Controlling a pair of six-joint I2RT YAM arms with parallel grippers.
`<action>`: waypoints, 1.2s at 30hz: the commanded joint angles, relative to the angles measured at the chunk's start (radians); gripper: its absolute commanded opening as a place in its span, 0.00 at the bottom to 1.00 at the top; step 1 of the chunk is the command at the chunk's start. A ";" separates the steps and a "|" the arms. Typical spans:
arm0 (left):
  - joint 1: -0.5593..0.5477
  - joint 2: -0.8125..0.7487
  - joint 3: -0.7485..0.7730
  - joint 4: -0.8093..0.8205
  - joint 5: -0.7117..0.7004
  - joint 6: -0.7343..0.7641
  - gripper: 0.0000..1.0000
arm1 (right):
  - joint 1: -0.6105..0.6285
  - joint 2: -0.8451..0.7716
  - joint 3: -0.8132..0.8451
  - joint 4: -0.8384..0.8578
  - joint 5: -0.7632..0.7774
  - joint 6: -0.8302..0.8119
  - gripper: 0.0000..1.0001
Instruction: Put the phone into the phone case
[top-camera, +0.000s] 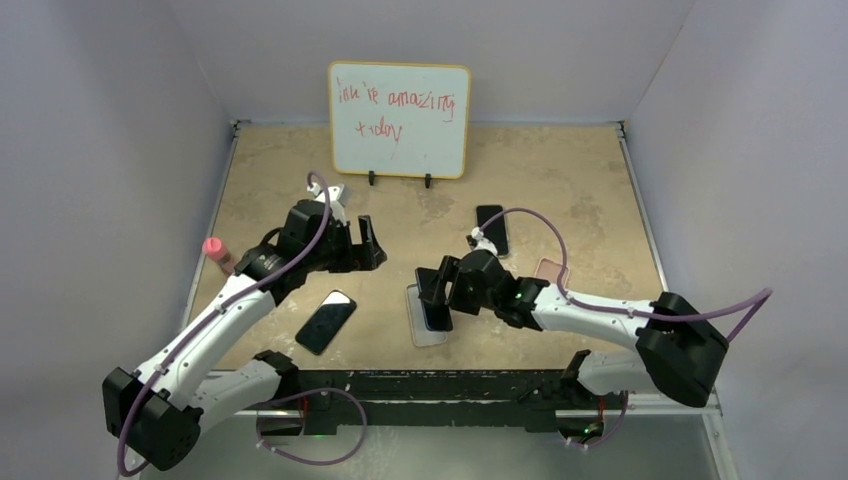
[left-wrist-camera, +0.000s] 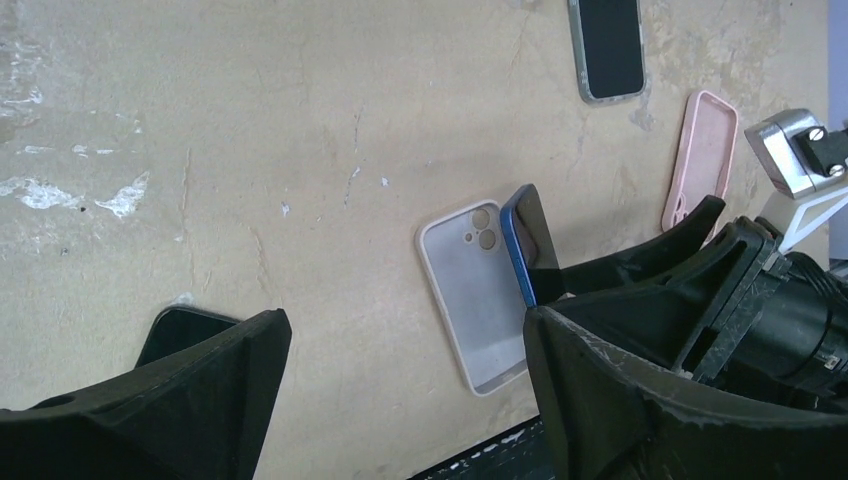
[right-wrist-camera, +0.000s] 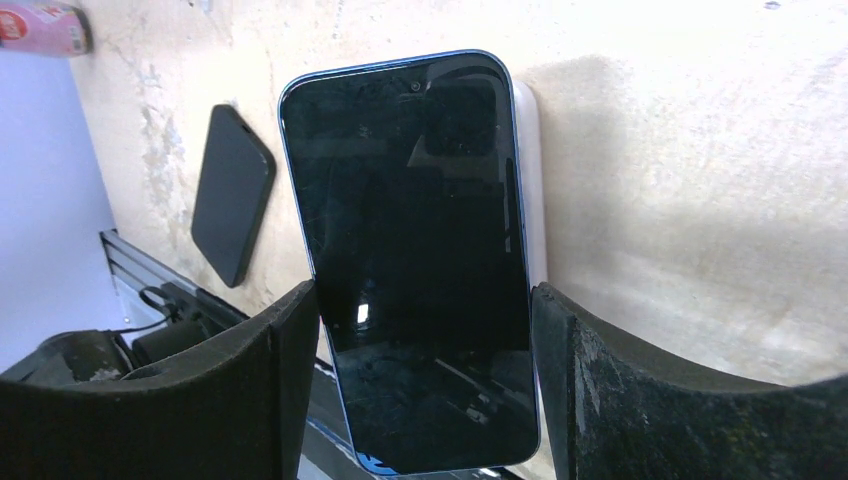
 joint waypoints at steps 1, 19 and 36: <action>0.003 -0.022 -0.020 -0.012 0.032 0.034 0.89 | 0.011 0.032 0.060 0.117 -0.013 0.066 0.33; 0.003 -0.073 -0.113 -0.011 0.041 0.001 0.87 | 0.102 0.223 0.185 -0.052 0.121 0.037 0.35; 0.003 -0.058 -0.110 -0.011 0.052 -0.005 0.86 | 0.173 0.292 0.279 -0.224 0.266 0.000 0.53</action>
